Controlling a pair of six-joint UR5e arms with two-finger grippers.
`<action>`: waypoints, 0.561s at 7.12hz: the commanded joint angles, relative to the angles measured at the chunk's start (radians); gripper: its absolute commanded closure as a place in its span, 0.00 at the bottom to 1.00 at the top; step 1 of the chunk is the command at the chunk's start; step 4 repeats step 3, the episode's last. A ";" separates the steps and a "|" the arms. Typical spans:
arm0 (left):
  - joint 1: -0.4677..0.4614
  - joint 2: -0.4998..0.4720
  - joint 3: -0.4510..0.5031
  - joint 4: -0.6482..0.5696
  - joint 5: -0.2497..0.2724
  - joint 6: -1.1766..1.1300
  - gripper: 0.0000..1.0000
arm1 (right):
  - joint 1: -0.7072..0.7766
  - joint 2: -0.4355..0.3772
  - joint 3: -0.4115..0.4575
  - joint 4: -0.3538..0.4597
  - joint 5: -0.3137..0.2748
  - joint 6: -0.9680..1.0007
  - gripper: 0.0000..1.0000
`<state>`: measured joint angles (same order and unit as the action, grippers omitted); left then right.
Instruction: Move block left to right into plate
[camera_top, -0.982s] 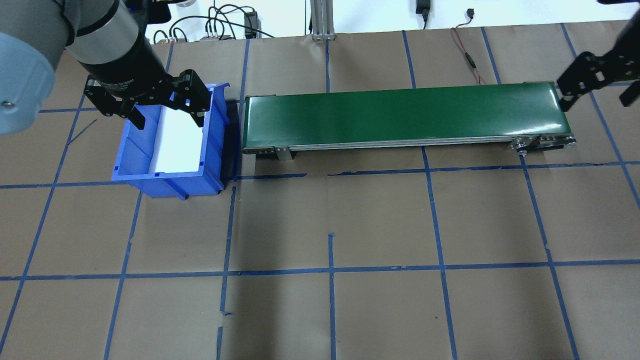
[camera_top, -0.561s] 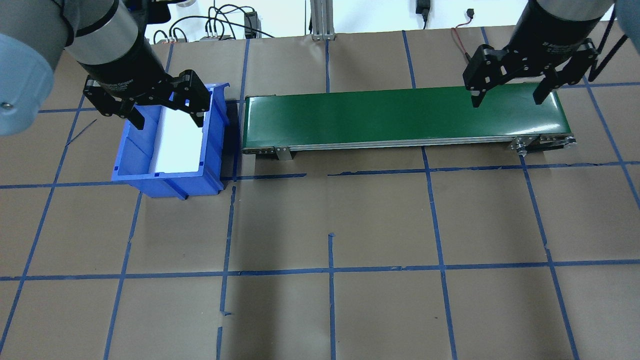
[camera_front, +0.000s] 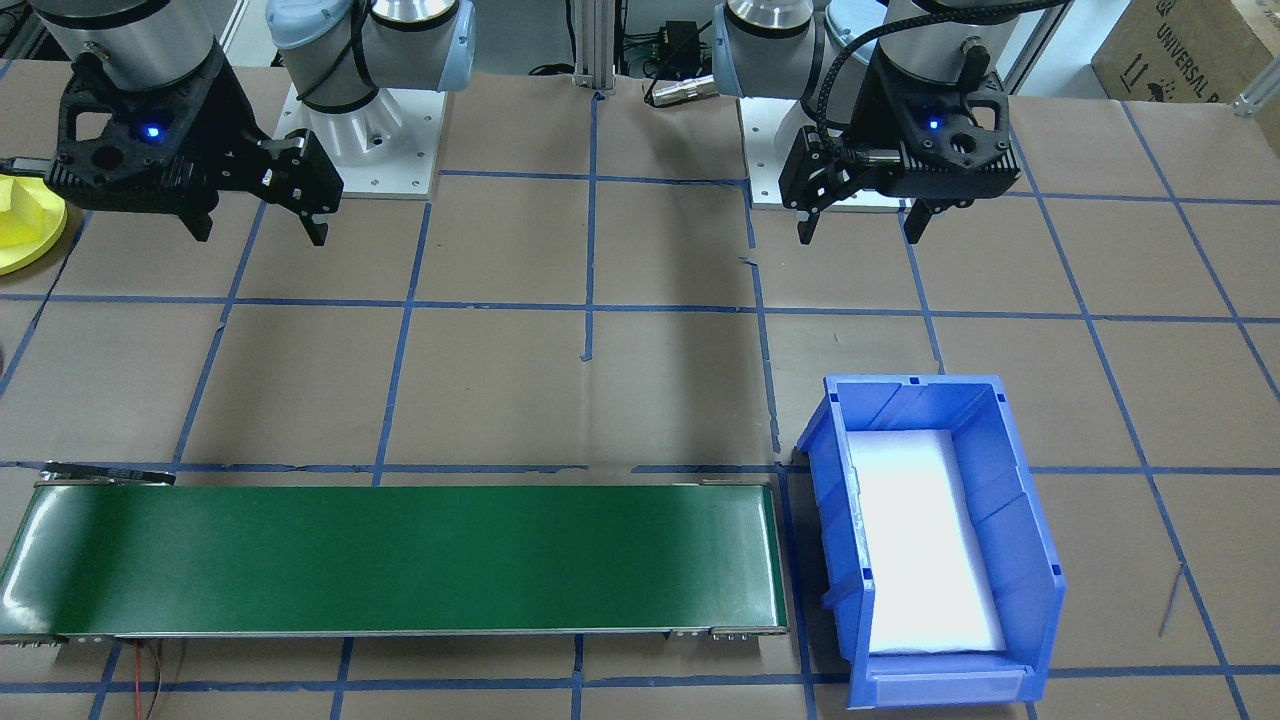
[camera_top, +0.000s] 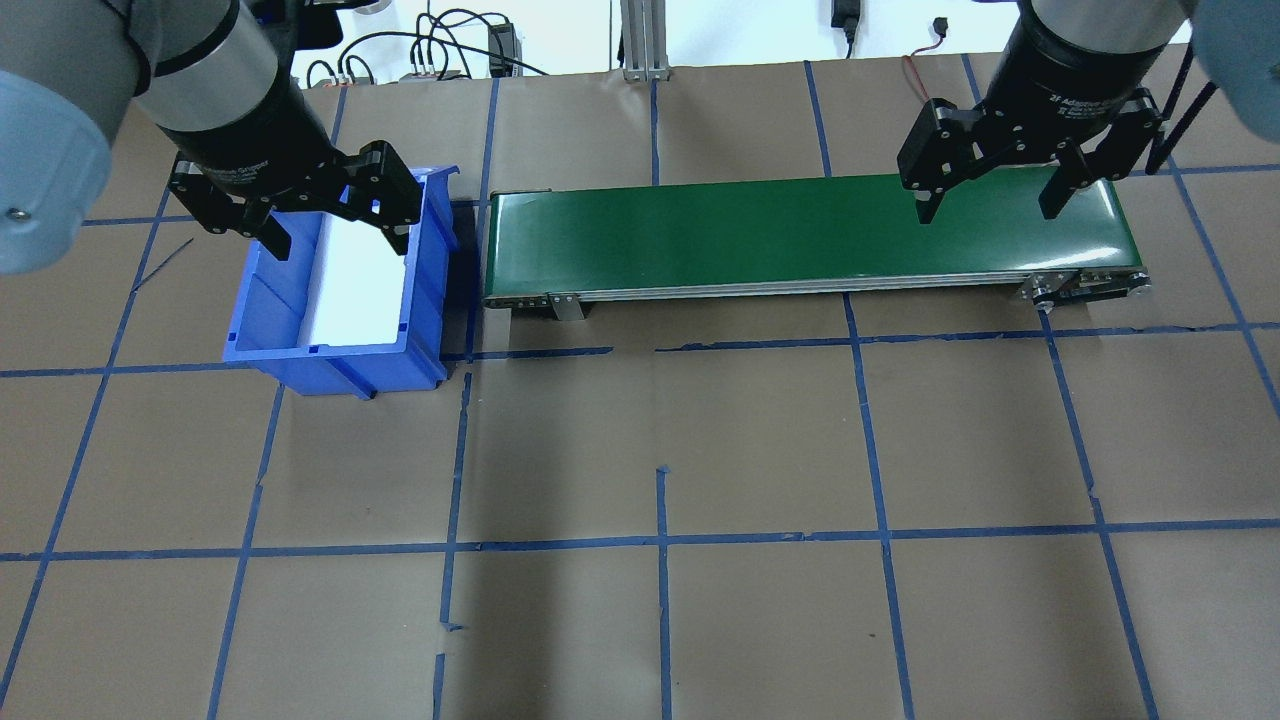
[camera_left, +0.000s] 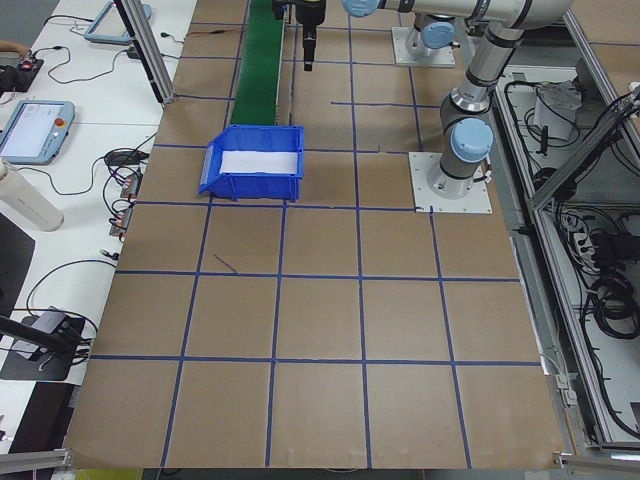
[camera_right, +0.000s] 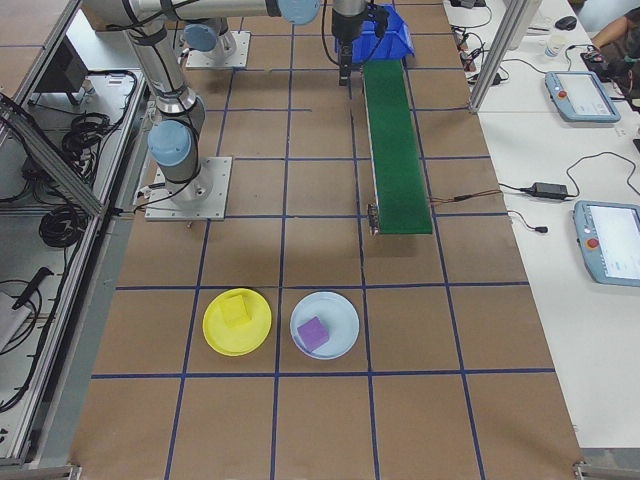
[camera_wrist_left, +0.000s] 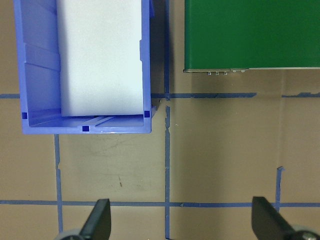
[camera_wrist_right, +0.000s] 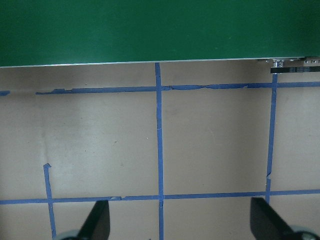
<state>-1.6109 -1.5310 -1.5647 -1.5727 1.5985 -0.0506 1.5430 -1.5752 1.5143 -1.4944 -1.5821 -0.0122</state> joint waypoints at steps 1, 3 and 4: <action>0.000 0.000 0.000 0.000 0.000 0.000 0.00 | 0.002 0.001 0.006 0.000 0.002 0.000 0.00; 0.000 0.000 0.000 0.000 0.000 0.000 0.00 | 0.000 0.001 0.009 0.006 -0.009 -0.002 0.00; 0.000 0.000 0.000 0.000 0.000 0.000 0.00 | 0.000 0.001 0.009 0.006 -0.009 -0.002 0.00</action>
